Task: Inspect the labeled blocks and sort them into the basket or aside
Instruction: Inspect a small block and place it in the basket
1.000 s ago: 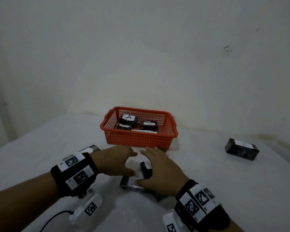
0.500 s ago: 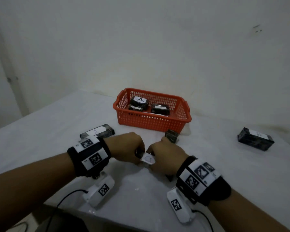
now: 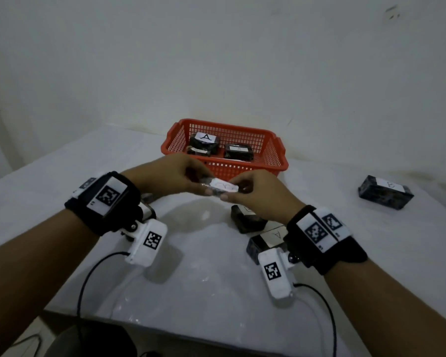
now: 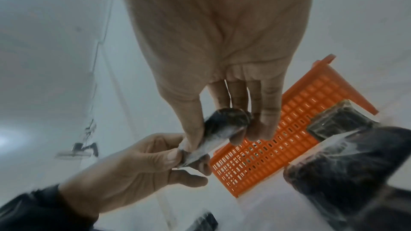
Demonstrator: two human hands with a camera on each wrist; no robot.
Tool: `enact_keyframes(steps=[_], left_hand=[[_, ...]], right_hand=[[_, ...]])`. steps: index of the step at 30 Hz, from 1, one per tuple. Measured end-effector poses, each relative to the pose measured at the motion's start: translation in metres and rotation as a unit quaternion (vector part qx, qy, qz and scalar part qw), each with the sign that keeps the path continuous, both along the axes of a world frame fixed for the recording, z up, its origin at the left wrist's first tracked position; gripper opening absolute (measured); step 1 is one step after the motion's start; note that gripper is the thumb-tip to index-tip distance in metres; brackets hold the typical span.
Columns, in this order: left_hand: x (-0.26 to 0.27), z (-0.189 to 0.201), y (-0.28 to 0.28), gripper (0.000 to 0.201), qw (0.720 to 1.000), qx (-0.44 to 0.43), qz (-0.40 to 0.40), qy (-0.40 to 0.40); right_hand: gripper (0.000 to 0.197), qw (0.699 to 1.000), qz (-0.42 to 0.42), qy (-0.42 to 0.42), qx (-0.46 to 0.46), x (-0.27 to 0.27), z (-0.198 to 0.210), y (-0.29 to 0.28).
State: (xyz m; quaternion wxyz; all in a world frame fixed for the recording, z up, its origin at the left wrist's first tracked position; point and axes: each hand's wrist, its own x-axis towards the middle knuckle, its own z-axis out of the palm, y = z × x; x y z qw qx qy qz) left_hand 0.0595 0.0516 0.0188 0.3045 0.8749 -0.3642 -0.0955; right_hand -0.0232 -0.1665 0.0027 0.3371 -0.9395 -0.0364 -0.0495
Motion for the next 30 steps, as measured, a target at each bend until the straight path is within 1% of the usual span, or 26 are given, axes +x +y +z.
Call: enact_keyframes(steps=[2,3,5,7,9,12,14,16,18,22,24,27,30], left_hand=[[0.005,-0.001,0.001,0.034,0.996,-0.081,0.012,0.046],[0.006,-0.002,-0.001,0.033,0.988,-0.130,0.017,0.078],[0.007,-0.008,-0.007,0.033,0.966,-0.220,0.026,0.131],[0.008,-0.013,-0.018,0.031,0.938,-0.297,0.030,0.177],[0.009,-0.015,-0.028,0.029,0.919,-0.341,0.040,0.194],[0.012,-0.015,-0.041,0.026,0.913,-0.360,0.049,0.184],[0.015,-0.017,-0.048,0.028,0.908,-0.371,0.049,0.191],[0.018,-0.021,-0.054,0.031,0.902,-0.377,0.045,0.204],[0.020,-0.026,-0.060,0.035,0.902,-0.371,0.037,0.215],[0.017,-0.035,-0.068,0.041,0.896,-0.383,0.036,0.223],[0.016,-0.039,-0.071,0.038,0.897,-0.391,0.048,0.203],[0.016,-0.045,-0.071,0.030,0.894,-0.404,0.063,0.184],[0.016,-0.045,-0.069,0.030,0.892,-0.407,0.065,0.188]], right_hand=[[0.040,0.997,-0.012,-0.023,0.078,0.004,0.002,-0.005],[0.038,0.991,-0.017,-0.032,0.126,0.006,0.003,-0.007],[0.032,0.973,-0.026,-0.043,0.225,0.012,0.005,-0.009],[0.032,0.955,-0.031,-0.050,0.291,0.020,0.003,-0.013],[0.031,0.938,-0.029,-0.053,0.342,0.027,-0.001,-0.020],[0.031,0.909,-0.017,-0.050,0.414,0.033,-0.003,-0.031],[0.031,0.897,-0.010,-0.051,0.439,0.033,-0.003,-0.038],[0.030,0.894,-0.008,-0.054,0.446,0.034,-0.003,-0.042],[0.028,0.893,-0.017,-0.059,0.447,0.035,-0.006,-0.046],[0.026,0.901,-0.047,-0.094,0.422,0.035,-0.017,-0.053],[0.024,0.899,-0.053,-0.104,0.422,0.034,-0.024,-0.054],[0.023,0.891,-0.031,-0.084,0.444,0.034,-0.030,-0.051],[0.030,0.888,-0.021,-0.074,0.454,0.034,-0.032,-0.052]])
